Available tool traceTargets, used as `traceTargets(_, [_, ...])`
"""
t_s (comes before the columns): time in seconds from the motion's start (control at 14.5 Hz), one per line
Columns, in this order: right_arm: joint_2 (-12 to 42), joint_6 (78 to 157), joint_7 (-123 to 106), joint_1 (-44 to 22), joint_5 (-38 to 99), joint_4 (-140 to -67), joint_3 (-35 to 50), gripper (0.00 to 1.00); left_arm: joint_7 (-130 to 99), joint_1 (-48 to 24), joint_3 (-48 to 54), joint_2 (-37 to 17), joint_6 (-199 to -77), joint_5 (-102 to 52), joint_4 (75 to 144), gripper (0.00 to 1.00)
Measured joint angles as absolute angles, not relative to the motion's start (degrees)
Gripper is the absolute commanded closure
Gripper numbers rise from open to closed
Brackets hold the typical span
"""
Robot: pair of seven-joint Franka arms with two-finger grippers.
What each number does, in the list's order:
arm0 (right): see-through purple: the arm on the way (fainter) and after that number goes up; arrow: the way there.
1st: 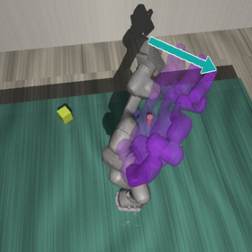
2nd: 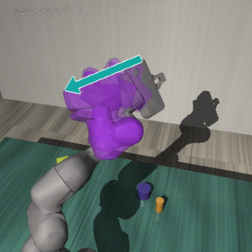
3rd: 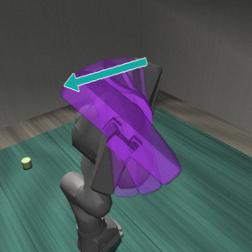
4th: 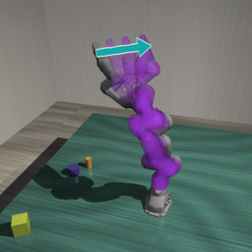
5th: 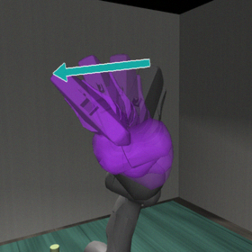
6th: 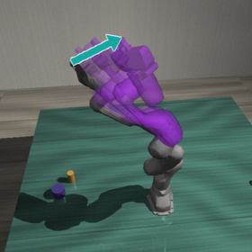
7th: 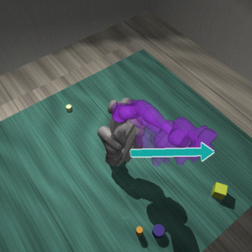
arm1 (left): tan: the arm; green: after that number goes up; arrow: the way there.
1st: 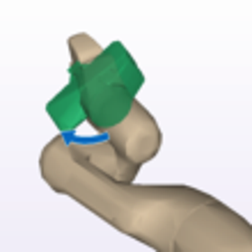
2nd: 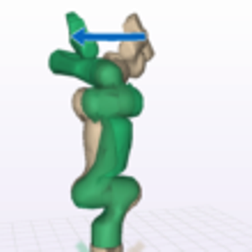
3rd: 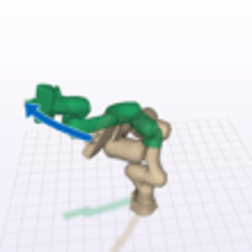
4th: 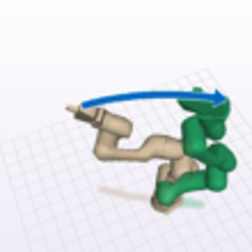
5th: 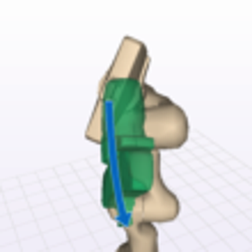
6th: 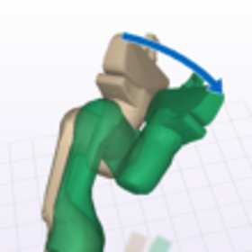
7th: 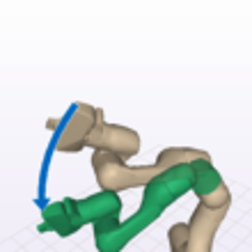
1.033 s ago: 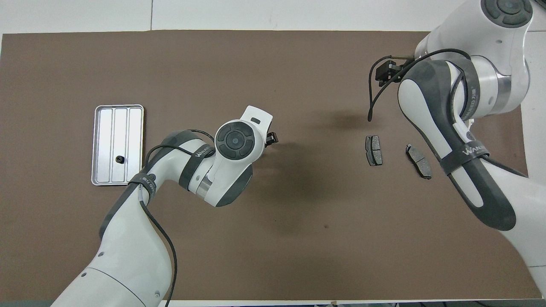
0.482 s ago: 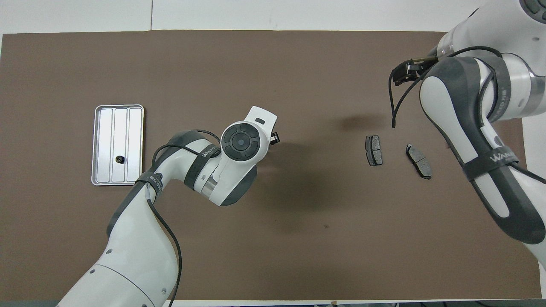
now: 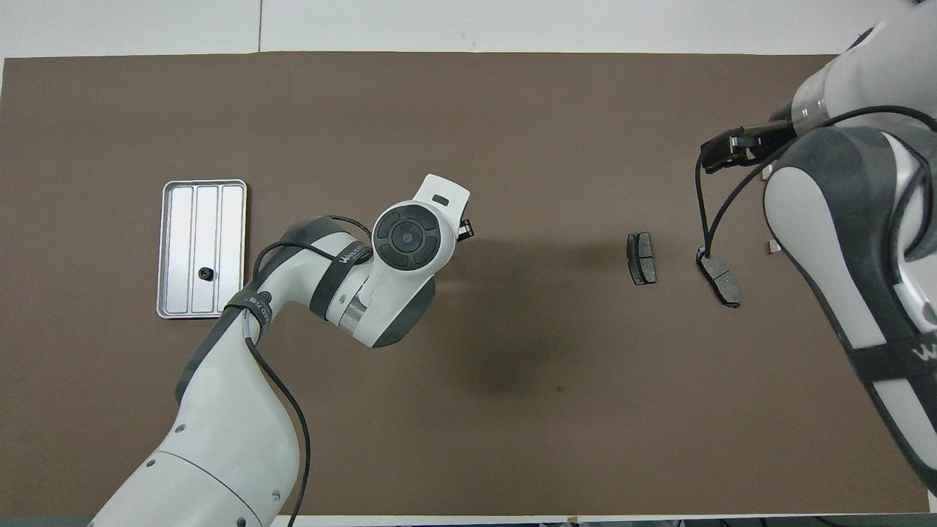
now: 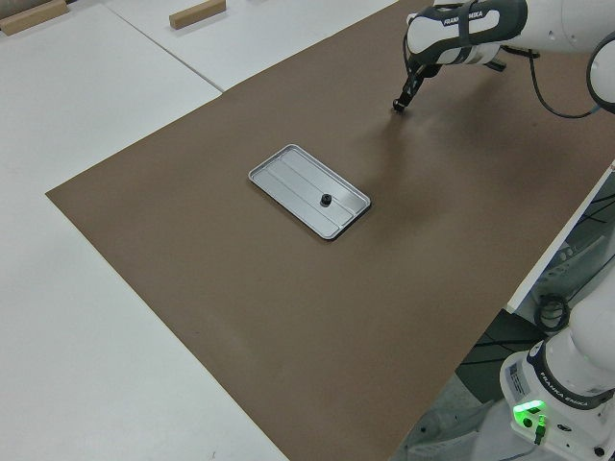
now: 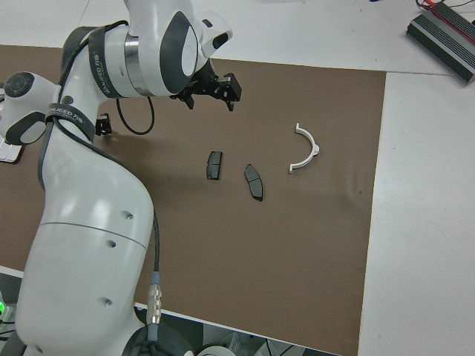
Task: Pick bearing gear from pile to tray
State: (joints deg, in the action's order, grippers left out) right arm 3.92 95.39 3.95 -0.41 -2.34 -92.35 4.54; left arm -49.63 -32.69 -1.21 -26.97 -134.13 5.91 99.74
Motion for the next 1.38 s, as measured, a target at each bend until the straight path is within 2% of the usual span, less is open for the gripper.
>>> traceTargets(0.14, [0.9, 91.8, 4.0, -0.4, -2.3, -93.0, 4.5, 0.00, -41.2, -28.0, -1.2, -25.3, -124.5, 5.3, 94.8, 1.00])
traceTargets(0.28, [-1.5, 89.6, 4.0, -0.4, -2.3, -93.2, 4.5, 0.00, -27.1, -20.5, -1.5, -20.6, -115.7, 2.3, 91.9, 1.00])
traceTargets(0.48, [-5.2, 88.0, 4.0, -0.6, -2.1, -93.2, 4.6, 0.00, -6.3, -8.5, -1.8, -14.2, -108.3, 0.4, 92.1, 1.00])
traceTargets(0.69, [-7.1, 87.9, 4.0, -0.6, -0.3, -93.4, 4.6, 0.00, 6.5, -0.6, -1.8, -13.2, -110.9, 0.1, 95.5, 1.00])
traceTargets(1.03, [-7.0, 88.0, 4.0, -0.8, -0.1, -94.8, 4.6, 0.00, 8.9, 0.4, -0.7, -13.2, -127.1, 0.0, 108.9, 1.00])
traceTargets(1.38, [-7.0, 88.1, 4.0, -0.9, -0.1, -95.6, 4.6, 0.00, 8.9, 0.2, -0.3, -13.2, -133.2, 0.0, 114.1, 1.00])
